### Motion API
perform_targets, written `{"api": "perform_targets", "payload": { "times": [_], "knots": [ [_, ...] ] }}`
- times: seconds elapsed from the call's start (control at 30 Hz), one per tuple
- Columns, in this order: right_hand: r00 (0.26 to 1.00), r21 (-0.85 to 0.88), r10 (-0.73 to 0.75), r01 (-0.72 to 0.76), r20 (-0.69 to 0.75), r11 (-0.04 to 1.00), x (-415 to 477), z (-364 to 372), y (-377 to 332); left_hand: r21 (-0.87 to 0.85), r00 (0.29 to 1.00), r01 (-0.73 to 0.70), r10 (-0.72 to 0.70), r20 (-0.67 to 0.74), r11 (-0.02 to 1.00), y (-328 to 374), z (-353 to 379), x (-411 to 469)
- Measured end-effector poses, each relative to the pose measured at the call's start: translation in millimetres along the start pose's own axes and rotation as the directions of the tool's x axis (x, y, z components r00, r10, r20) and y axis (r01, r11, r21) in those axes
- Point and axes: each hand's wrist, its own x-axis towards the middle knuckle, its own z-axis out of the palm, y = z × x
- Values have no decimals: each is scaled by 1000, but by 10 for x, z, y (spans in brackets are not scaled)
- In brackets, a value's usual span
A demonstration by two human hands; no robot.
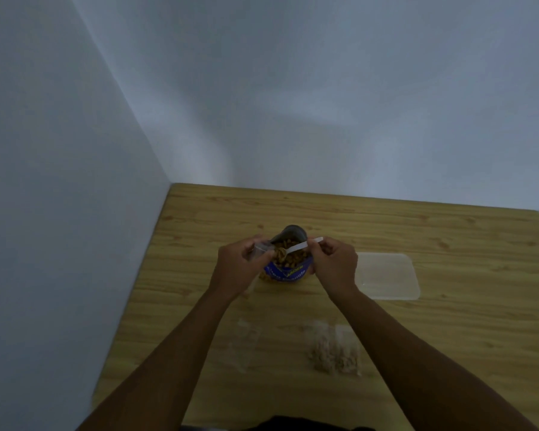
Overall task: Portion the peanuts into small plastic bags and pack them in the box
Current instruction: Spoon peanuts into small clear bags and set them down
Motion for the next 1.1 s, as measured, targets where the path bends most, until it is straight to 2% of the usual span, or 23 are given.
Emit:
{"api": "perform_targets", "payload": {
  "times": [0.1, 0.27, 0.37, 0.67, 0.8, 0.9, 1.0, 1.1],
  "knots": [
    [996, 85, 94, -93, -6, 992, 24, -50, 2, -23, 1000, -15, 15, 0, 1000, 23, -38, 14],
    [975, 210, 221, -212, -20, 954, 62, -146, 57, 69, 998, -34, 37, -50, 997, -7, -46, 35],
    [958, 295, 285, -265, -24, 918, 82, -251, 73, 69, 996, -56, 61, -64, 996, -3, -37, 35],
    [916, 471, 394, -379, 72, 796, 198, -537, -31, 83, 1000, -19, 18, 15, 996, 135, 67, 85],
    [937, 492, 337, -339, 95, 802, 269, -634, -219, 87, 999, -45, 42, 31, 995, 160, 111, 126],
    [962, 448, 250, -271, 108, 852, 315, -656, -364, 82, 997, -62, 59, 41, 995, 185, 138, 155],
    [984, 341, 130, -163, 119, 926, 311, -636, -503, 62, 997, -63, 59, 57, 996, 242, 176, 173],
    [984, 229, -52, 12, 171, 973, 288, -595, -620, 47, 995, -69, 66, 71, 997, 301, 215, 196]
  ]
}}
